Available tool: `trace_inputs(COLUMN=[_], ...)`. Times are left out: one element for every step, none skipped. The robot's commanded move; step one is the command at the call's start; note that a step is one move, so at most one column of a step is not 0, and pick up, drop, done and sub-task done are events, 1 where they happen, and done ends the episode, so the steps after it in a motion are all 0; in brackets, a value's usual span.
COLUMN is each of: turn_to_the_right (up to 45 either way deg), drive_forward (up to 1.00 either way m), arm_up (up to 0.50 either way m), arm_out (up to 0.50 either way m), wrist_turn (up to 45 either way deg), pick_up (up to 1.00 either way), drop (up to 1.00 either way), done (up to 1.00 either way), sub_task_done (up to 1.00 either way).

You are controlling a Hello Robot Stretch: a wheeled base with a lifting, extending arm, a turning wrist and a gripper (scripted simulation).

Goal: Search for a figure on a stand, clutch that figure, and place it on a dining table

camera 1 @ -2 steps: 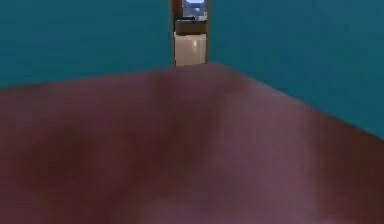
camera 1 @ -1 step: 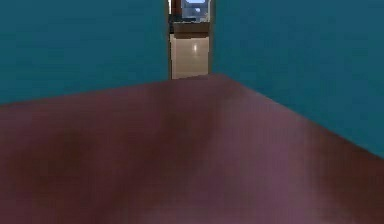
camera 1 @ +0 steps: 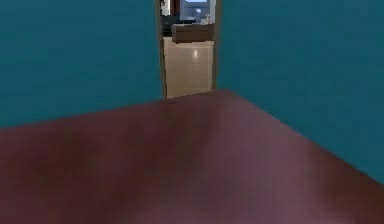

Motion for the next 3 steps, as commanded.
trace_inputs(turn_to_the_right=[0.0,0.0,0.0], drive_forward=[1.0,1.0,1.0], arm_up=[0.0,0.0,0.0], arm_out=[0.0,0.0,0.0], wrist_turn=[0.0,0.0,0.0], pick_up=[0.0,0.0,0.0], drop=[0.0,0.0,0.0], done=[0.0,0.0,0.0], sub_task_done=[0.0,0.0,0.0])
